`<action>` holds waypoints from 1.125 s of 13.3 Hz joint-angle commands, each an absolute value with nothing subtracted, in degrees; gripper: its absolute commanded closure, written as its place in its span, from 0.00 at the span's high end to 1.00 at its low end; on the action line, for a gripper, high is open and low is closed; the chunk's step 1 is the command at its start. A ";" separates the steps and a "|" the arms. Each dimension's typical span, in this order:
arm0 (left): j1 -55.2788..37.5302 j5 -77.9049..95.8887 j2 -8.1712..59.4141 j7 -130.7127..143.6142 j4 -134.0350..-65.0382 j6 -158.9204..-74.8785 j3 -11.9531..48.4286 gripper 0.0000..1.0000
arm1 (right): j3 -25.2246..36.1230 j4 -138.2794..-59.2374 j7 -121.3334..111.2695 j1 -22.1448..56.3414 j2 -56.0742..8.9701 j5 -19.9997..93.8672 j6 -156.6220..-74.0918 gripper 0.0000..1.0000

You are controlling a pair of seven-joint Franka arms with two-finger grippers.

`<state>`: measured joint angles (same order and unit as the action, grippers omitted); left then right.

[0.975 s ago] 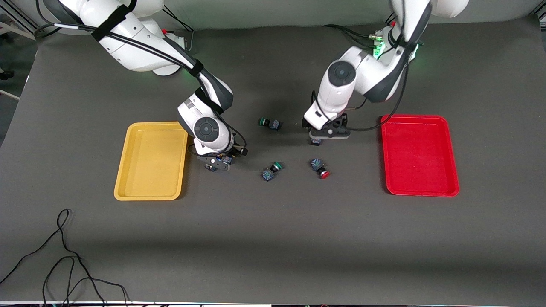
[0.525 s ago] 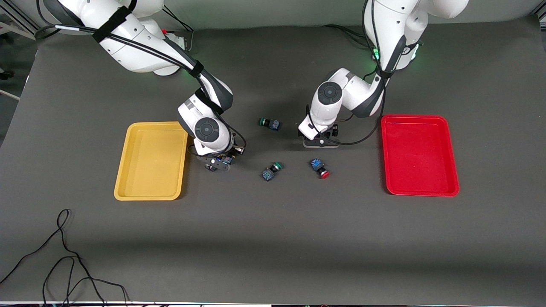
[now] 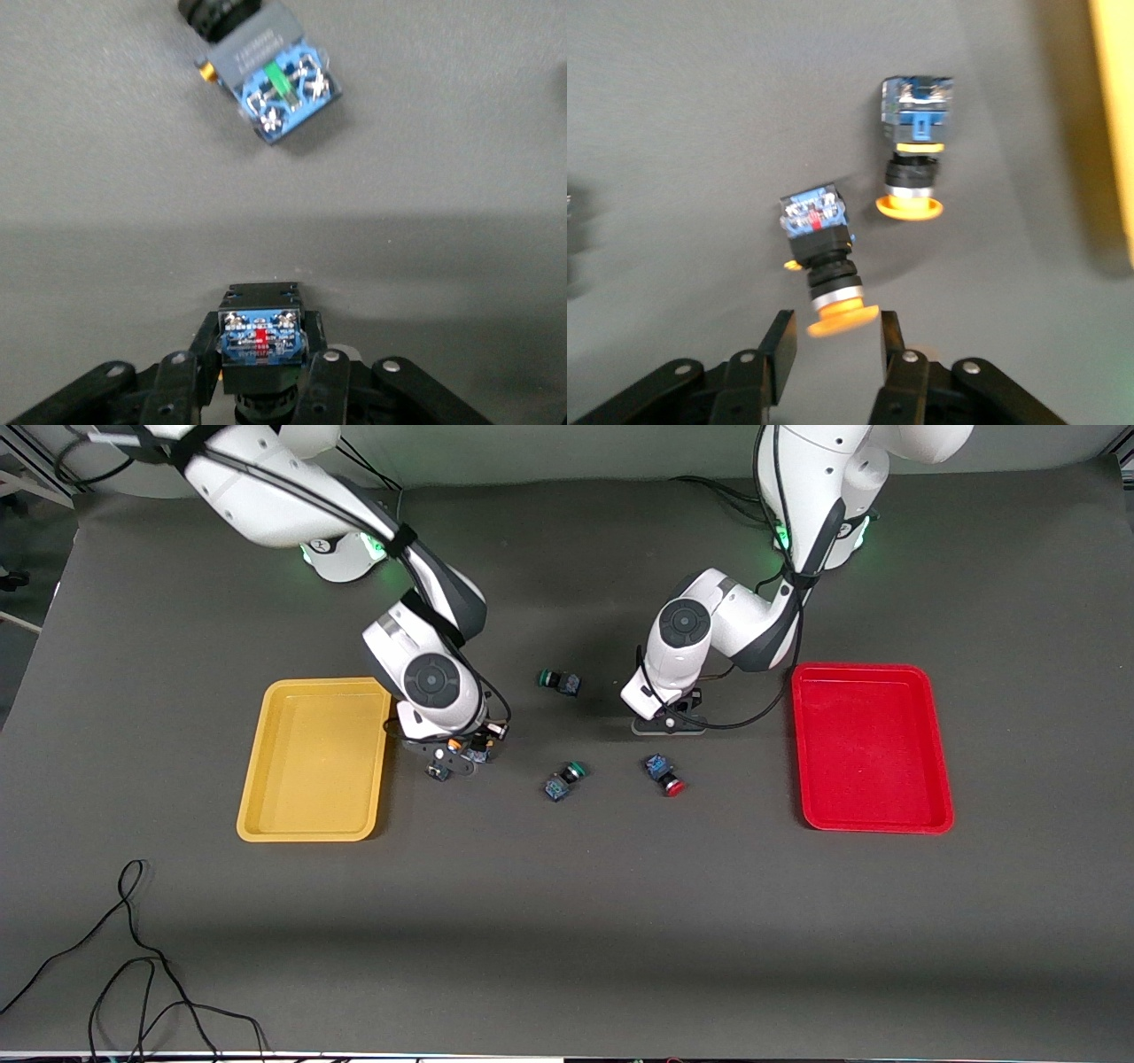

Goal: Place red and yellow buttons in trays
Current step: 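Carry the red button to the red tray while the right gripper grasps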

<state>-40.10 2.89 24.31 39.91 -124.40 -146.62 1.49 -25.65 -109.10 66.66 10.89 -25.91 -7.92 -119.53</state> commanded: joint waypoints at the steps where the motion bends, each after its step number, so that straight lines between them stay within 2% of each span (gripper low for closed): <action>1: -38.51 2.11 20.67 41.14 -119.73 -136.98 0.88 0.22 | -26.19 -109.42 64.70 9.50 -20.14 -5.98 -113.57 0.46; 4: -35.34 2.72 14.61 40.43 -113.31 -122.56 0.97 0.22 | -26.10 -109.77 58.91 7.48 -17.23 -4.14 -110.92 0.46; 5: -33.85 2.72 12.68 40.26 -111.90 -119.47 0.97 0.22 | -26.10 -109.86 58.63 7.47 -17.66 -3.78 -112.22 0.50; 6: -32.27 2.72 10.48 39.64 -111.80 -117.79 0.97 0.22 | -26.10 -110.99 58.97 7.47 -18.45 -3.78 -116.06 0.78; 7: -30.17 2.72 8.54 38.07 -112.41 -116.73 0.88 0.22 | -26.10 -113.01 59.06 7.56 -19.33 -3.78 -120.02 1.00; 9: -22.37 2.55 5.81 29.93 -113.90 -112.17 0.79 0.22 | -26.28 -114.95 58.89 7.91 -22.66 -4.13 -127.06 1.00; 12: -9.18 0.28 3.52 16.12 -116.98 -111.97 0.79 0.24 | -26.28 -117.50 59.06 8.26 -27.94 -5.01 -136.38 1.00; 14: -3.98 -2.63 5.52 10.05 -118.90 -116.51 0.79 0.24 | -26.28 -117.77 59.85 8.26 -30.05 -7.02 -137.72 1.00; 15: -2.82 -2.72 6.93 8.54 -121.79 -122.20 0.70 0.24 | -26.19 -117.77 59.85 8.17 -30.75 -7.12 -138.59 1.00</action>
